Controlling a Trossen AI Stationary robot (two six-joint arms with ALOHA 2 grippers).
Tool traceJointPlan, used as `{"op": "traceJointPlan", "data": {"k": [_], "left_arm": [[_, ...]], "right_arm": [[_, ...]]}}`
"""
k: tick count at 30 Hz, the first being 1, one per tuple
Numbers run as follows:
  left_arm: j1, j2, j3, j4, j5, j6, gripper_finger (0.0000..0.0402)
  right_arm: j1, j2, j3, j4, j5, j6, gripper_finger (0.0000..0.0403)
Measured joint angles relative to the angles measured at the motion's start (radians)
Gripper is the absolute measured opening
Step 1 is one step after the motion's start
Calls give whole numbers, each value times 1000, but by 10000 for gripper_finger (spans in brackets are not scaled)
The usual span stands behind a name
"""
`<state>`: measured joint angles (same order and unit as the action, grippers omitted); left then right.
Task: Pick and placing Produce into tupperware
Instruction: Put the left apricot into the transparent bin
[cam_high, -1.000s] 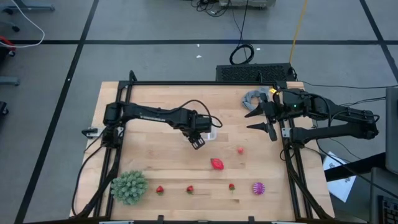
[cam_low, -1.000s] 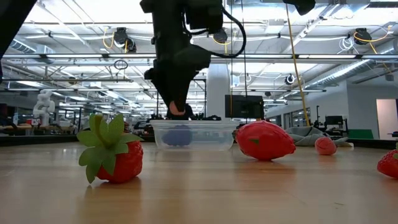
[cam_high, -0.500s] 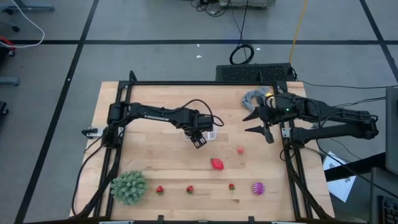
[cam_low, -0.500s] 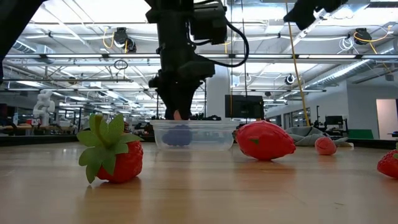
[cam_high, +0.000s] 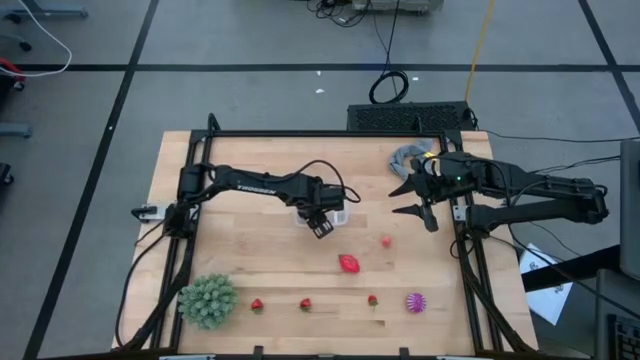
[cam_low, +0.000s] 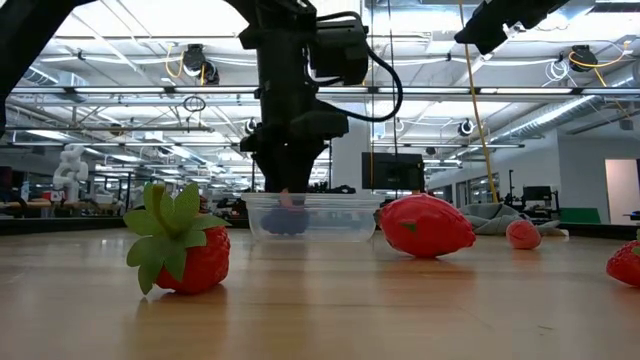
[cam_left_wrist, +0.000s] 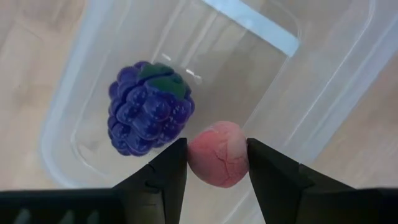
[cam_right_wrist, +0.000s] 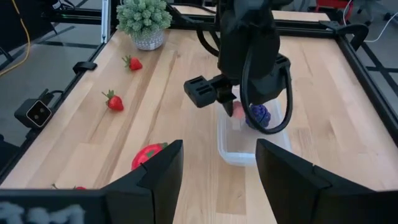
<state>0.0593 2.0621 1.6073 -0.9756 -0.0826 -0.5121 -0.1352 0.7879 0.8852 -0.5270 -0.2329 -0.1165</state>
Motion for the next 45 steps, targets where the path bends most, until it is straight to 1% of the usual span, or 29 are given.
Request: {"op": "traceJointPlan", "data": {"k": [17,31,45], "left_arm": [[0,39,0,2,0,2,161],[18,39,0,3,-21,20,161],[20,39,0,5,-3,3,161]], "right_arm": [[0,0,0,0,0,3,192],[0,0,0,0,0,3,192],[0,0,0,0,0,4,192]]}}
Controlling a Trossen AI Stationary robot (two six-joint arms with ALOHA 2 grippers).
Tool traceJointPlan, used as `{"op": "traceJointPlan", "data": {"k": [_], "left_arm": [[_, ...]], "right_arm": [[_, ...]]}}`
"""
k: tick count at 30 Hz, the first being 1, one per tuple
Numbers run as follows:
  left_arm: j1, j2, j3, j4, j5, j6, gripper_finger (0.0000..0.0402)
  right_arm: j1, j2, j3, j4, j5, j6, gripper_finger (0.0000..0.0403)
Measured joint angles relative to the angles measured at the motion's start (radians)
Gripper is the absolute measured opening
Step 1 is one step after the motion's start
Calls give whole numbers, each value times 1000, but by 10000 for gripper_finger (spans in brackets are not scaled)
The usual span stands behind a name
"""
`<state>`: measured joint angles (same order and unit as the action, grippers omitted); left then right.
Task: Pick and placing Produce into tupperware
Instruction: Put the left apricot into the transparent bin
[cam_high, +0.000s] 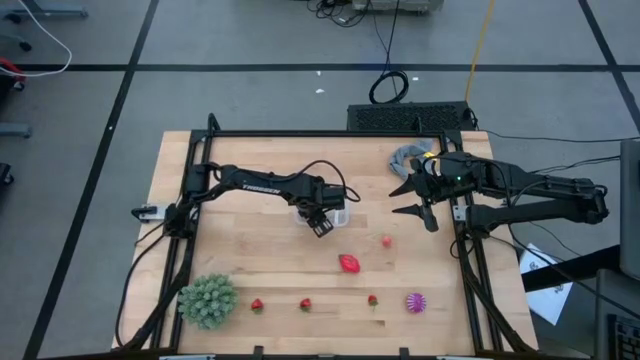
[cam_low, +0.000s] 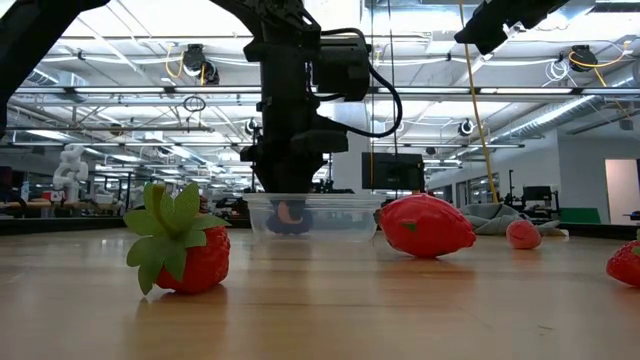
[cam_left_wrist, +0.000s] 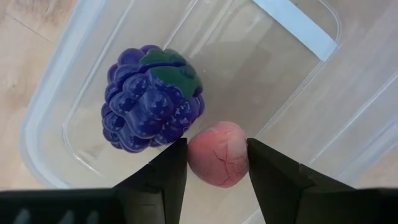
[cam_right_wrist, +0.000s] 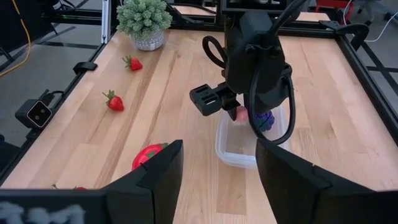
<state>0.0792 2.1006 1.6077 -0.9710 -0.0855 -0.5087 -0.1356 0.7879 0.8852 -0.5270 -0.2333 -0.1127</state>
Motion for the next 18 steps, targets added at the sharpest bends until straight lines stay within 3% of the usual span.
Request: {"op": "traceJointPlan", "data": {"k": [13,18], "left_arm": [[5,0,0,2,-1,0,162],[20,0,0,12,-2,-22,180]], "right_arm": [[0,0,0,0,0,1,192],[0,0,0,0,-1,26,192]]}}
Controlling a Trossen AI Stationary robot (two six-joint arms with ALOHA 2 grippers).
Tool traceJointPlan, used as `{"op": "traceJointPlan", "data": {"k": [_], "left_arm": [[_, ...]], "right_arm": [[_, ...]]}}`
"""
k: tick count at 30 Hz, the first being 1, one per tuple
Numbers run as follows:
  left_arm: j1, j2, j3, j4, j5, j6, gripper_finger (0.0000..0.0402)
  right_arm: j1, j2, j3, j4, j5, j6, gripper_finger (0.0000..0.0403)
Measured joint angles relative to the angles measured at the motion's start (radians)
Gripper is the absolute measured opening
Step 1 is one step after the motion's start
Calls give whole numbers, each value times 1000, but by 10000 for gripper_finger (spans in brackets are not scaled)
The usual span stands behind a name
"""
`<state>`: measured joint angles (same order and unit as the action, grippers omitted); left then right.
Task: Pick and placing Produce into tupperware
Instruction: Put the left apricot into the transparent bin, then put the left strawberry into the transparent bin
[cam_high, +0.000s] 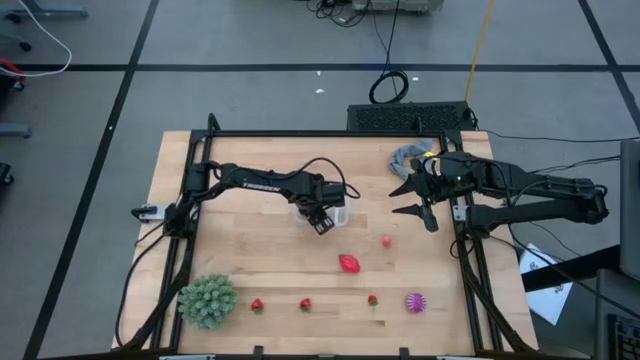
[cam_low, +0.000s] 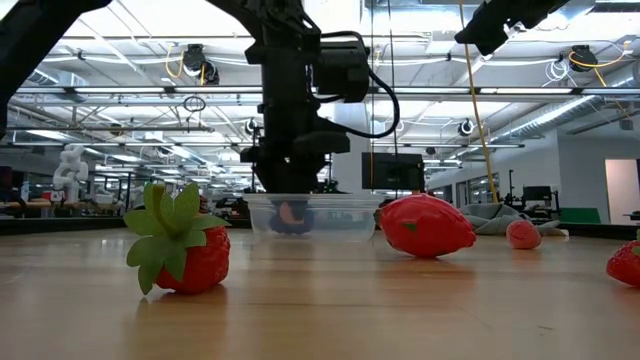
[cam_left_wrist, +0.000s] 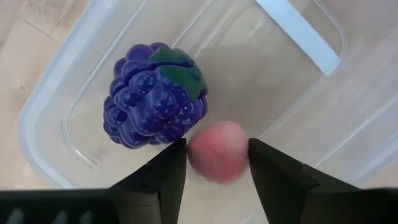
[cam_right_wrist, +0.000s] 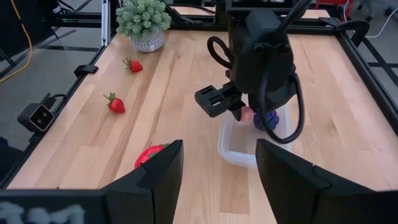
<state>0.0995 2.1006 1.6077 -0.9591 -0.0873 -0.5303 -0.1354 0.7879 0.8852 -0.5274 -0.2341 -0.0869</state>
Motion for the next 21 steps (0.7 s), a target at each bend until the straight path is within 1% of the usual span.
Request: {"op": "traceJointPlan", "data": {"k": [9,21], "left_arm": [[5,0,0,14,-9,-9,224],[3,-7,0,8,-5,-66,230]], "right_arm": [[0,0,0,0,-2,-5,192],[0,0,0,0,-3,-11,192]]}}
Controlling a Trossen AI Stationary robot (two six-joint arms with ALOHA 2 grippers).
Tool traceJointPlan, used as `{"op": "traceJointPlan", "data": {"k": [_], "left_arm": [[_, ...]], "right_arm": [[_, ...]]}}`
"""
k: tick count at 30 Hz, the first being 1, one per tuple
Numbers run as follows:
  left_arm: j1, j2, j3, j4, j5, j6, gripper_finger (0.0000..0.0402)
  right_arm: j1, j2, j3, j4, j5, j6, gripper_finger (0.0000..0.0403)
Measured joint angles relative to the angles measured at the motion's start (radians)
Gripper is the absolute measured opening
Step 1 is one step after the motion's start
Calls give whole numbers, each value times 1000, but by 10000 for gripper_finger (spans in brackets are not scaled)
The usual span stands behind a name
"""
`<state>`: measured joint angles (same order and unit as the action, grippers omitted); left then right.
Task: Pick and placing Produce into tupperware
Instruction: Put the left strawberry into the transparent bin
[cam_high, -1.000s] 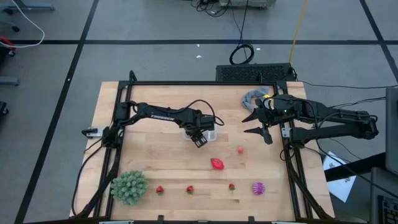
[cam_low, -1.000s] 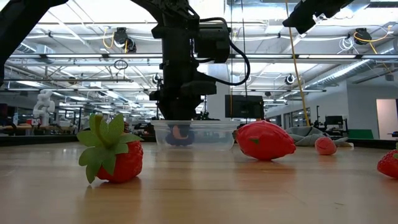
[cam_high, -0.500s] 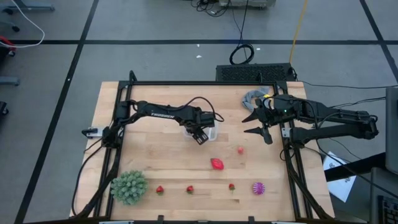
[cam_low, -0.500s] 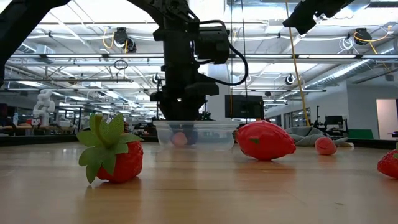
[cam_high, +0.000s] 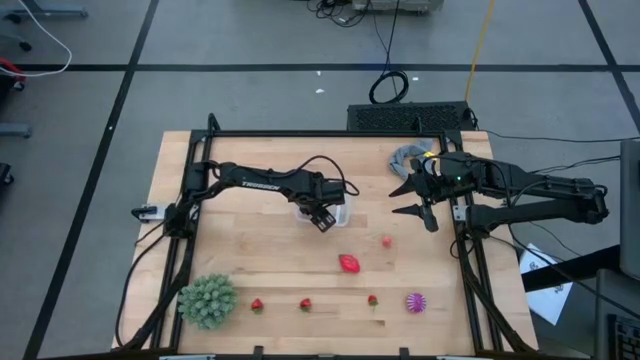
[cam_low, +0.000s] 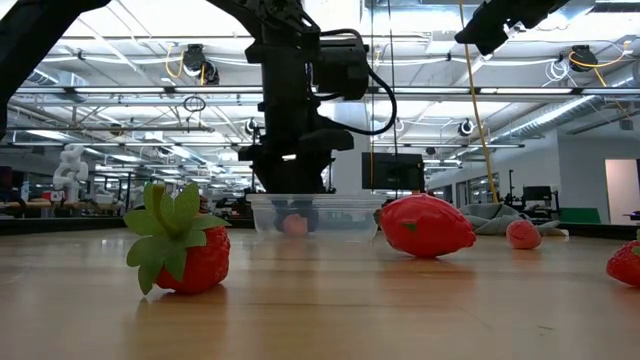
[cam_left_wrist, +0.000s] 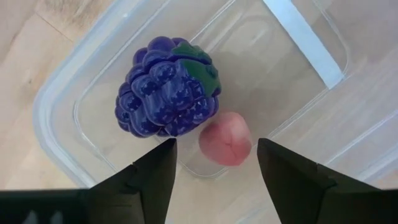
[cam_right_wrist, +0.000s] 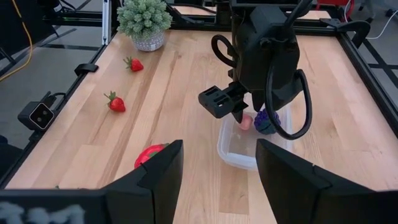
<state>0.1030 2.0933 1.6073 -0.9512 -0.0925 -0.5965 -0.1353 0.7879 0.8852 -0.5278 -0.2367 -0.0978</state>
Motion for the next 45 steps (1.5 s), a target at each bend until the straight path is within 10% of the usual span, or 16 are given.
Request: {"op": "traceJointPlan", "data": {"k": [23,45], "left_arm": [[-28,-12,0,-22,-54,-79,230],[-232,-408,1,-173,-180,-281,230]], "right_arm": [[0,0,0,-1,0,4,192],[0,0,0,-48,0,7,192]]}}
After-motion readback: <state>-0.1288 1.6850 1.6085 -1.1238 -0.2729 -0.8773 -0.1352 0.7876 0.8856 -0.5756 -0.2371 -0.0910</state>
